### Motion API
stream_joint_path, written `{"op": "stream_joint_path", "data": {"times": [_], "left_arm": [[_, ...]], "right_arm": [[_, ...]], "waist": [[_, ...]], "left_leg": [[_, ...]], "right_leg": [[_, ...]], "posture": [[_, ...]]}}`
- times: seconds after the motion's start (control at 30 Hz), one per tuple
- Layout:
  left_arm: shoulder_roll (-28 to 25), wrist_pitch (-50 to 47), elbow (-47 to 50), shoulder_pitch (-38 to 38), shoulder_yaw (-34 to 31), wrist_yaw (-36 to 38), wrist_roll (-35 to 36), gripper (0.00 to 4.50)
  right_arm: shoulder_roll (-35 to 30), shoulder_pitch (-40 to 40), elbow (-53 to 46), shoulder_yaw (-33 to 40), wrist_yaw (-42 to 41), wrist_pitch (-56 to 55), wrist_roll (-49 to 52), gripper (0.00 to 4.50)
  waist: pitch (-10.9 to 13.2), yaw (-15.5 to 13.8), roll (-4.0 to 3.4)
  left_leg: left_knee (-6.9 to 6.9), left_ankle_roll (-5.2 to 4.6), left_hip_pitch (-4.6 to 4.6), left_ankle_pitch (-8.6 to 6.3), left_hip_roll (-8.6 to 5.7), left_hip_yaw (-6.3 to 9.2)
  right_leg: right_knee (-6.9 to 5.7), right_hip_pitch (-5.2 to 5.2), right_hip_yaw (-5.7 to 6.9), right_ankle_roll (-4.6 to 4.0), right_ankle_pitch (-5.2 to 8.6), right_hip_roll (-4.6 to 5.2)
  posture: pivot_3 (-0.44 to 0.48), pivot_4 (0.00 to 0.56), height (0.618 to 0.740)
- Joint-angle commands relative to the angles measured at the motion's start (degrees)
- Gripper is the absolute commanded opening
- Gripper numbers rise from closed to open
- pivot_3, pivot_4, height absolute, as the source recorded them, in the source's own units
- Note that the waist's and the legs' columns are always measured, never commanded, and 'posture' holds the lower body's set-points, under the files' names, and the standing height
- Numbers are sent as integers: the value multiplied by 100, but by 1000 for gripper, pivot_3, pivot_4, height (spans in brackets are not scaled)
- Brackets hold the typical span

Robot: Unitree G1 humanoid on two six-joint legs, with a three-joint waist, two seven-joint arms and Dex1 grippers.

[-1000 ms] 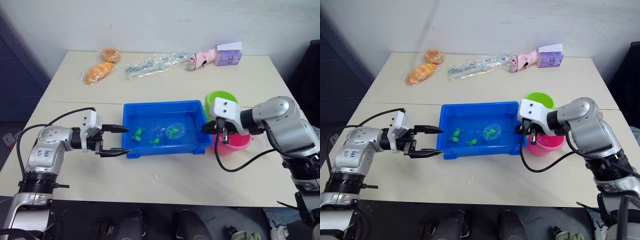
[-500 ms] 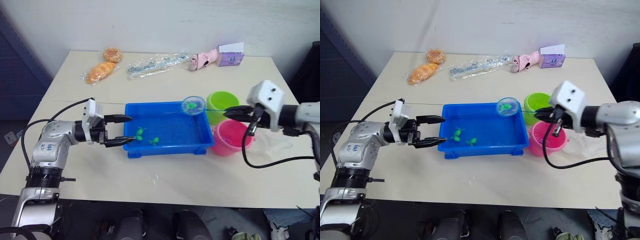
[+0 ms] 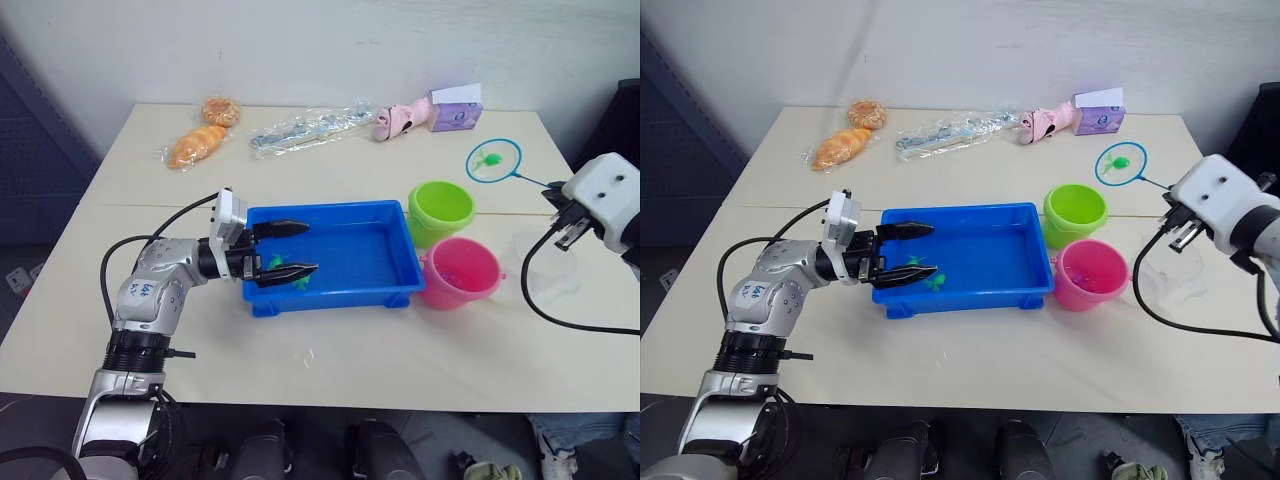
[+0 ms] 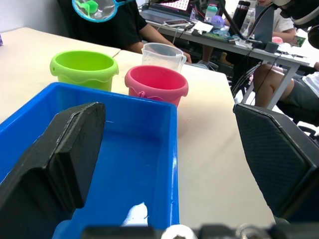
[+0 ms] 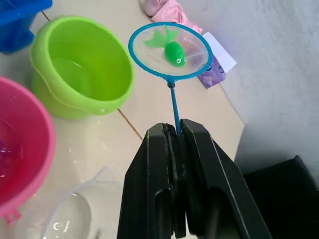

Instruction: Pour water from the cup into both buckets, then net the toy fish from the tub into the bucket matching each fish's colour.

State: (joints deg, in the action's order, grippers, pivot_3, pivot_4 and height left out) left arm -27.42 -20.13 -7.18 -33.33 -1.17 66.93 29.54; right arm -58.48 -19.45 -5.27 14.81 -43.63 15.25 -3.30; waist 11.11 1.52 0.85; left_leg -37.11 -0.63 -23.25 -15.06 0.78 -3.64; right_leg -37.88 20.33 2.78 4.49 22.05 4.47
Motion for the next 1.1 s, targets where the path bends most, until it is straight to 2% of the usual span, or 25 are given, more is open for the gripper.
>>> {"op": "stream_joint_path", "data": {"times": [0.03, 0.23, 0.33, 0.67, 0.8, 1.1], "left_arm": [[34, 212, 32, -74, -34, -14, -44, 4428], [139, 328, 91, -4, 2, -80, -83, 4428], [201, 367, 83, 12, 8, -130, -102, 4428], [369, 493, 46, 3, 29, -306, -172, 4428], [440, 503, 48, -36, 49, -358, -186, 4428], [456, 534, 12, -44, 34, -395, -191, 4428]], "right_arm": [[-59, -44, 247, -206, 577, -709, -549, 0], [-348, -88, 759, -808, 1110, -1841, -1469, 0], [-726, -129, 1074, -1202, 1504, -2813, -2198, 0], [-856, -681, 2136, -1701, 3056, -4478, -3371, 0], [-995, -831, 2513, -1991, 3557, -4990, -3939, 0], [-1207, -987, 3064, -2007, 4137, -5496, -4150, 0]], "waist": [[0, -5, 0], [0, -8, 0], [1, -7, -1], [1, 1, -1], [0, 2, -2], [0, 3, -2]], "left_leg": [[0, -1, 0, 0, 0, -2], [-1, -1, -1, 1, 0, -2], [-1, -1, -1, 1, -1, -3], [-2, 3, 0, 4, 0, -4], [-2, 3, 0, 4, 0, -5], [-3, 4, 0, 5, 0, -6]], "right_leg": [[0, 0, -1, 0, 0, 0], [0, 0, 0, 0, 0, 1], [1, 1, -1, 0, 0, 1], [-1, 2, -2, 0, 0, 0], [-2, 2, -3, 0, 0, 0], [-3, 2, -2, 0, 0, -1]], "posture": [[0, 150, 740], [0, 150, 740], [0, 150, 740], [0, 150, 740], [0, 150, 740], [0, 150, 740]]}}
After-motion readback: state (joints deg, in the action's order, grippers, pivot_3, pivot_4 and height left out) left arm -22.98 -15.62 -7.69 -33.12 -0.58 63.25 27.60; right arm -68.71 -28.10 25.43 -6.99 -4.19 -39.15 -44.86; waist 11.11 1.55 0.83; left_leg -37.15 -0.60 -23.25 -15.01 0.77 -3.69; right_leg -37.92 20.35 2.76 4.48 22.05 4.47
